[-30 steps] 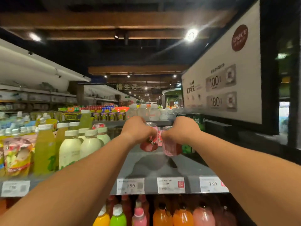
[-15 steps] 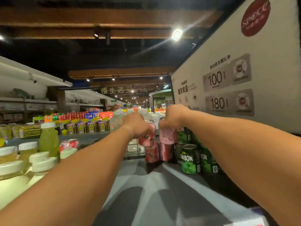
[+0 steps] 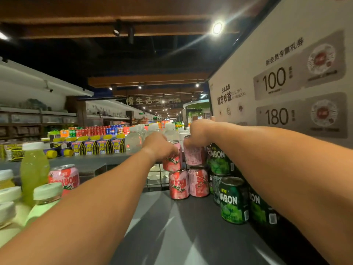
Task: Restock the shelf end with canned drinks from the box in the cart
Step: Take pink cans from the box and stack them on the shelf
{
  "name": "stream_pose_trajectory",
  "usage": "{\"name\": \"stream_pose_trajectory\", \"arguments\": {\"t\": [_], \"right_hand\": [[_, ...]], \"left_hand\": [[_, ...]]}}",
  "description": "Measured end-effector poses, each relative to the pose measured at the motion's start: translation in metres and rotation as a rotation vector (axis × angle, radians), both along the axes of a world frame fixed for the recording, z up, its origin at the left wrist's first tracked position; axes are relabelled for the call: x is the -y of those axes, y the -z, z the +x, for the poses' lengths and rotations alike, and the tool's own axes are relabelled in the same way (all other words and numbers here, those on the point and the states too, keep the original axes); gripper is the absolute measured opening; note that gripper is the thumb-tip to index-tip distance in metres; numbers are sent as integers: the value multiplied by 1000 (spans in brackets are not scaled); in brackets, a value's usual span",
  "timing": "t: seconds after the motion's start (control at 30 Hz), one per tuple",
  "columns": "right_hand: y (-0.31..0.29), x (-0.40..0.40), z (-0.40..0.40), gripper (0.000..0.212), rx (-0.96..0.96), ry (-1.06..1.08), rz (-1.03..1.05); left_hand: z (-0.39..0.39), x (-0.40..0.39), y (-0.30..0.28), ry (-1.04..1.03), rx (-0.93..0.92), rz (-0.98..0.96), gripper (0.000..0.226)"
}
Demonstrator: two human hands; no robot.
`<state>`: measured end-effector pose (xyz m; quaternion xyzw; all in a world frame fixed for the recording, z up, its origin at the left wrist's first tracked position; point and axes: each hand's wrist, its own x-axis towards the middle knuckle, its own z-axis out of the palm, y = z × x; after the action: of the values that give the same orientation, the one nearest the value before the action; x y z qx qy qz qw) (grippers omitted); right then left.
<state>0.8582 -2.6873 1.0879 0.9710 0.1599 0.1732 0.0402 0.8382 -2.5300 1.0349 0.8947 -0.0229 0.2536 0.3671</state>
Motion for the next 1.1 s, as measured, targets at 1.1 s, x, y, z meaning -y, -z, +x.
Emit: {"name": "stream_pose_trajectory", "arguments": {"t": [1.1], "right_hand": [[4, 10, -23, 54, -83, -15, -167]], "left_hand": [[17, 6, 21, 27, -28, -63, 34]]}}
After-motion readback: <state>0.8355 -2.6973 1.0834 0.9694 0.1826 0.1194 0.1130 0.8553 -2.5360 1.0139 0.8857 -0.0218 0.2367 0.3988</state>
